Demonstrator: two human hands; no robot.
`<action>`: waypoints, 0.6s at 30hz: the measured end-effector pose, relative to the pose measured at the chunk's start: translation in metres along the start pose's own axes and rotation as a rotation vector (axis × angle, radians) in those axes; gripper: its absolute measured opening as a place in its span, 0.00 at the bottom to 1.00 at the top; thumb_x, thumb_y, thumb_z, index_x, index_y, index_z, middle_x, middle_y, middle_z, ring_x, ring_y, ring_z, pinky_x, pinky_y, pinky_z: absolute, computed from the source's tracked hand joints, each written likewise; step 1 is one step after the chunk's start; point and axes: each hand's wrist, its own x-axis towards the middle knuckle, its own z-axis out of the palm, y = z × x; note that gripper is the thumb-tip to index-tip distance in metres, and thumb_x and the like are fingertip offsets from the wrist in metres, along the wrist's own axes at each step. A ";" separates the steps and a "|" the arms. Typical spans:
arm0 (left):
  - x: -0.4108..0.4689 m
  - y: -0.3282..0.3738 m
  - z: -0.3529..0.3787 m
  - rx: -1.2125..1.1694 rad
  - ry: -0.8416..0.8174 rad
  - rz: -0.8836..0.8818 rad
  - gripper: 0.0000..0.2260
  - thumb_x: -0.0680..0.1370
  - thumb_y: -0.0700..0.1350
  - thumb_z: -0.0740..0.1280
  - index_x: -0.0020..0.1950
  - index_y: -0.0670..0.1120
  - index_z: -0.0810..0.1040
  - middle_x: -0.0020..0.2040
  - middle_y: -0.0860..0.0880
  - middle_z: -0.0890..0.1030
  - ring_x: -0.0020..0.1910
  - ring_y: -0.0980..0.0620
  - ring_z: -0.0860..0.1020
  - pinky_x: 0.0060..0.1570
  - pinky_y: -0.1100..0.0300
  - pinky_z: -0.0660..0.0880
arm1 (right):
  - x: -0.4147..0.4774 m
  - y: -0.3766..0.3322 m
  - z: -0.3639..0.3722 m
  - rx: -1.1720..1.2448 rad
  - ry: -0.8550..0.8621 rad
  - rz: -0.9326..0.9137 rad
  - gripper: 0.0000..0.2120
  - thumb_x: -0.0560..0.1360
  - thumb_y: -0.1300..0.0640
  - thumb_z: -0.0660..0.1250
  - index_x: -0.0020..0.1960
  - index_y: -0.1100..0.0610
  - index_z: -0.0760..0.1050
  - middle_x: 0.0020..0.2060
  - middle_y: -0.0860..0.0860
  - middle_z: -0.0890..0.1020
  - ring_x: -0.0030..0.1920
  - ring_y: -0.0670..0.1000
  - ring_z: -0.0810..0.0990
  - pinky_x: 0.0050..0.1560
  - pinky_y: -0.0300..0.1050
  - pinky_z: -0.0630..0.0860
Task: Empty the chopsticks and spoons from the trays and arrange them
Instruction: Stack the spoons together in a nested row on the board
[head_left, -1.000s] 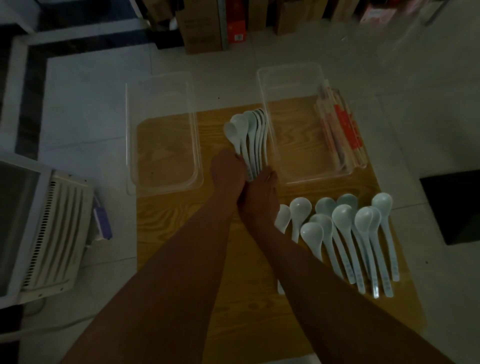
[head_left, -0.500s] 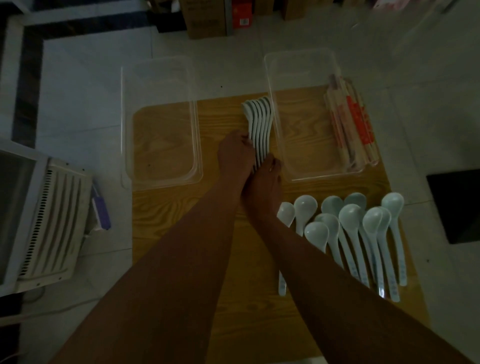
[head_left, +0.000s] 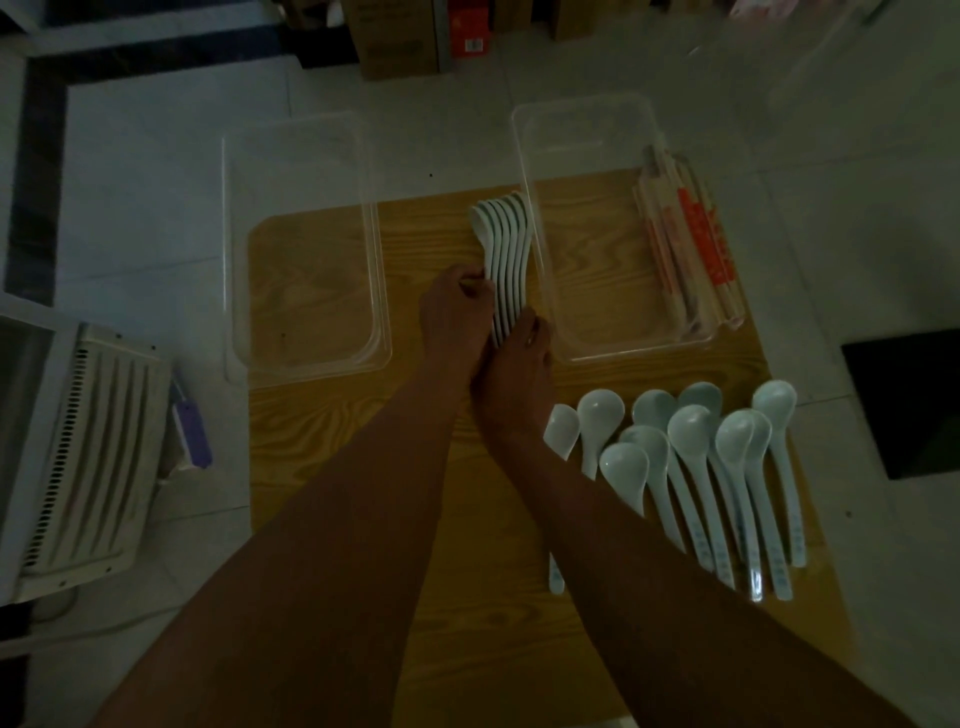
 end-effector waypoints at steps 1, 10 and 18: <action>0.000 0.000 0.000 -0.018 -0.001 -0.016 0.12 0.78 0.44 0.67 0.61 0.47 0.78 0.57 0.50 0.81 0.49 0.60 0.76 0.42 0.75 0.68 | -0.001 0.000 0.001 0.000 0.007 -0.002 0.29 0.81 0.50 0.62 0.75 0.61 0.56 0.71 0.60 0.66 0.68 0.61 0.72 0.60 0.57 0.77; -0.002 -0.003 -0.001 -0.045 0.000 -0.005 0.11 0.77 0.45 0.68 0.60 0.46 0.78 0.54 0.50 0.82 0.47 0.59 0.77 0.47 0.66 0.75 | -0.003 0.000 0.003 0.026 0.029 -0.014 0.29 0.82 0.49 0.60 0.76 0.61 0.56 0.72 0.59 0.66 0.68 0.60 0.72 0.62 0.56 0.75; 0.001 -0.010 -0.001 -0.047 -0.011 0.036 0.13 0.77 0.48 0.69 0.60 0.47 0.78 0.53 0.51 0.82 0.47 0.58 0.79 0.45 0.70 0.75 | -0.003 0.002 0.007 0.001 0.045 -0.027 0.29 0.82 0.47 0.57 0.77 0.62 0.55 0.73 0.60 0.64 0.68 0.60 0.71 0.61 0.55 0.76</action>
